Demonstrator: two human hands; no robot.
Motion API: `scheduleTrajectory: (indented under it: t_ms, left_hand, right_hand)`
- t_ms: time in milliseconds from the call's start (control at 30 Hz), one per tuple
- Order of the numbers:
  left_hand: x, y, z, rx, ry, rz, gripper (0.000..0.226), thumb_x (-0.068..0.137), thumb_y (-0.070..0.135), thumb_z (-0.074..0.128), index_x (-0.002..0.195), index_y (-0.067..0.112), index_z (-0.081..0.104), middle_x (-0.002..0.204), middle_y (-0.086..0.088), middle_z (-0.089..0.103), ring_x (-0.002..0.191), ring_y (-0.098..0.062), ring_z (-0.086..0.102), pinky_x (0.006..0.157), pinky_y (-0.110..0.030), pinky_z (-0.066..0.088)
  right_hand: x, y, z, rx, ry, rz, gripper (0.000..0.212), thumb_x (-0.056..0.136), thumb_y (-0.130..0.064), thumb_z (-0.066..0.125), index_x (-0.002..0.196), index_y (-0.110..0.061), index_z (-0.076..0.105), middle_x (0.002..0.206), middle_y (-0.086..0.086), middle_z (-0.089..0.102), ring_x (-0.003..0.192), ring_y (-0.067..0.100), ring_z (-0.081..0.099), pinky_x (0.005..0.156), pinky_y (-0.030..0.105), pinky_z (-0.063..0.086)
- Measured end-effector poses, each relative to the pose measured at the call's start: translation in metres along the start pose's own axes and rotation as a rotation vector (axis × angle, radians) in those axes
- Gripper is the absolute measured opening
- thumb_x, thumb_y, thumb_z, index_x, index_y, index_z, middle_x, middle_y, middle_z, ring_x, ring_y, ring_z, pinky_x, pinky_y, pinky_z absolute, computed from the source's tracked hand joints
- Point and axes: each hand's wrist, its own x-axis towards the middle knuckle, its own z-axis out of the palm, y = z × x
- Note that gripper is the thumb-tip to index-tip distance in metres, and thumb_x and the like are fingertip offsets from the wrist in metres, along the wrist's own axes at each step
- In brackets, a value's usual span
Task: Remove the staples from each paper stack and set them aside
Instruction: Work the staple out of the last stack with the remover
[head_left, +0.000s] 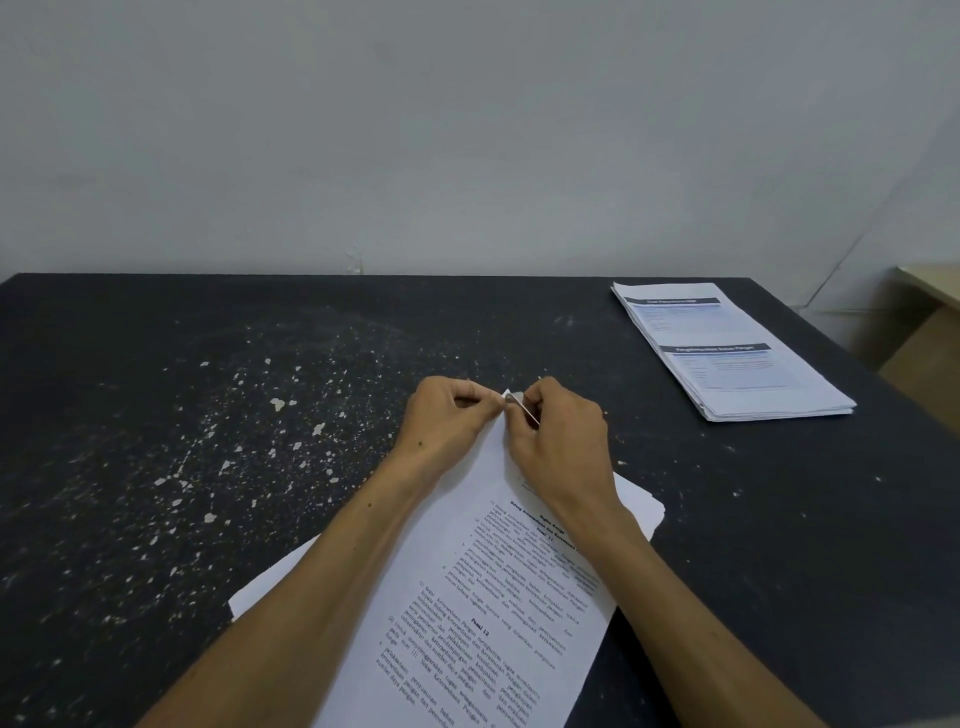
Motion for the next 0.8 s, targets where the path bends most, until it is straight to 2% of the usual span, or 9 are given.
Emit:
scheduleTrajectory:
  t_ms: [167,267,333,467,533,667,800]
  left_hand:
    - [0.002,0.001,0.000,-0.002,-0.001,-0.012,0.008,0.092,0.022,0.076,0.088,0.025,0.082,0.088,0.009,0.079,0.091,-0.006,0.072,0.079,-0.022,0.054]
    - [0.004,0.001,0.000,-0.007,-0.002,-0.038,0.007,0.091,0.024,0.076,0.089,0.023,0.083,0.088,0.007,0.079,0.092,-0.010,0.074,0.084,-0.029,0.058]
    - [0.005,0.002,0.001,-0.007,-0.001,-0.055,0.007,0.091,0.025,0.077,0.089,0.022,0.083,0.088,0.007,0.079,0.092,-0.011,0.074,0.086,-0.033,0.060]
    - [0.004,0.003,0.001,-0.035,-0.002,-0.073,0.007,0.089,0.024,0.077,0.088,0.021,0.084,0.088,0.007,0.080,0.092,-0.013,0.075,0.091,-0.038,0.060]
    - [0.005,0.003,0.002,-0.033,0.002,-0.066,0.007,0.089,0.023,0.077,0.088,0.021,0.084,0.089,0.008,0.080,0.094,-0.011,0.073,0.090,-0.035,0.058]
    - [0.004,0.005,0.002,-0.019,0.005,-0.061,0.008,0.092,0.021,0.075,0.092,0.019,0.083,0.091,0.007,0.078,0.093,-0.008,0.070,0.078,-0.025,0.050]
    - [0.002,0.005,0.003,0.001,0.008,-0.054,0.010,0.094,0.022,0.073,0.096,0.019,0.083,0.094,0.007,0.077,0.094,-0.007,0.069,0.075,-0.023,0.049]
  right_hand:
    - [0.000,0.005,-0.001,0.208,0.036,0.062,0.020,0.098,-0.036,0.070,0.098,-0.016,0.071,0.086,-0.007,0.070,0.076,0.002,0.063,0.063,0.007,0.042]
    - [-0.002,0.008,-0.003,0.277,0.034,0.065,0.019,0.098,-0.036,0.069,0.095,-0.017,0.071,0.084,-0.008,0.070,0.080,0.003,0.065,0.064,0.006,0.043]
    - [0.000,0.010,-0.002,0.313,0.030,0.082,0.018,0.098,-0.038,0.069,0.093,-0.020,0.070,0.082,-0.008,0.071,0.081,0.006,0.067,0.068,0.014,0.047]
    - [0.001,0.017,0.001,0.454,-0.018,0.131,0.021,0.096,-0.042,0.070,0.089,-0.022,0.072,0.077,-0.004,0.074,0.077,0.013,0.073,0.078,0.041,0.062]
    - [0.003,0.019,-0.001,0.519,-0.053,0.160,0.021,0.097,-0.038,0.070,0.089,-0.019,0.073,0.076,0.000,0.075,0.075,0.016,0.074,0.080,0.046,0.063]
    - [0.006,0.016,-0.008,0.703,-0.147,0.256,0.023,0.102,-0.029,0.066,0.093,-0.010,0.076,0.080,0.007,0.077,0.075,0.021,0.075,0.074,0.033,0.063]
    - [0.005,0.014,-0.007,0.612,-0.130,0.201,0.025,0.101,-0.035,0.066,0.093,-0.013,0.074,0.078,0.002,0.077,0.074,0.017,0.076,0.076,0.031,0.064]
